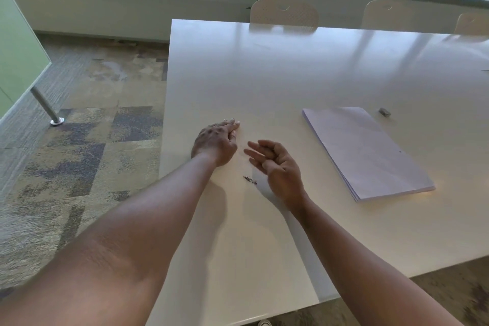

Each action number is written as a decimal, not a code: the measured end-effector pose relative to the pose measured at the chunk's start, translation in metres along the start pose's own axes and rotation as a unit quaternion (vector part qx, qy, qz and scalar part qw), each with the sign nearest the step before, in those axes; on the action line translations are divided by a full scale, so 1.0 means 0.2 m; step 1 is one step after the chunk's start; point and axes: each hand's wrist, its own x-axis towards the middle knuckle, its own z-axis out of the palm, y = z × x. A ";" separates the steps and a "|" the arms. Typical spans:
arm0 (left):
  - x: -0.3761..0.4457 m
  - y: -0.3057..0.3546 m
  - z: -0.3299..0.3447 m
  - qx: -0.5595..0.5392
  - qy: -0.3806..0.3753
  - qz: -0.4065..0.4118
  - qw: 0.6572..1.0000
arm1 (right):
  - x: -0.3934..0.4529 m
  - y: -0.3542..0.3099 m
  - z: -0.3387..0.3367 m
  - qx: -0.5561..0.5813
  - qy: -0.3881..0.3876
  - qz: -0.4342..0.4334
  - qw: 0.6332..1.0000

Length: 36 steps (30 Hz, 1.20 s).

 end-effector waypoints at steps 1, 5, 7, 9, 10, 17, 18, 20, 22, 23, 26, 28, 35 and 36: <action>0.00 0.00 0.00 0.001 0.000 -0.002 1.000 | 0.01 0.00 -0.01 -0.016 0.012 -0.003 1.000; -0.01 0.01 0.00 0.005 -0.004 0.000 1.000 | 0.01 0.02 0.01 -0.069 -0.001 0.013 0.998; -0.01 0.00 0.00 0.008 -0.009 -0.001 1.000 | 0.00 0.04 0.02 -0.087 -0.038 0.029 0.995; 0.00 0.00 0.00 0.008 -0.012 -0.001 1.000 | -0.01 0.03 0.02 -0.080 -0.072 0.045 0.993; 0.00 0.00 0.00 0.009 -0.012 0.000 1.000 | -0.01 0.02 0.02 -0.072 -0.078 0.046 0.993; 0.00 -0.01 0.01 0.008 -0.007 0.004 1.000 | 0.02 -0.04 -0.16 -0.335 -0.052 -0.064 0.939; 0.00 0.00 0.01 0.009 -0.007 0.004 1.000 | 0.02 -0.05 -0.18 -0.403 -0.072 -0.064 0.910; -0.01 -0.01 0.01 0.012 -0.005 0.006 1.000 | 0.02 -0.08 -0.23 -0.451 -0.121 -0.030 0.884; -0.01 -0.01 0.01 0.011 -0.004 0.006 1.000 | 0.02 -0.10 -0.25 -0.412 -0.157 0.003 0.898; 0.00 -0.01 0.01 0.011 -0.005 0.004 1.000 | 0.02 -0.10 -0.25 -0.401 -0.164 0.008 0.901; 0.00 0.00 0.01 0.016 -0.007 0.004 1.000 | 0.05 -0.07 -0.21 -0.412 -0.138 -0.004 0.901; 0.00 0.00 0.01 0.016 -0.009 0.005 1.000 | 0.07 -0.05 -0.18 -0.429 -0.115 -0.021 0.896; 0.00 -0.01 0.00 0.013 -0.010 0.006 1.000 | 0.11 -0.07 -0.17 -0.435 -0.076 -0.024 0.897; 0.00 -0.01 0.01 0.012 -0.009 0.007 1.000 | 0.11 -0.08 -0.18 -0.438 -0.087 -0.017 0.895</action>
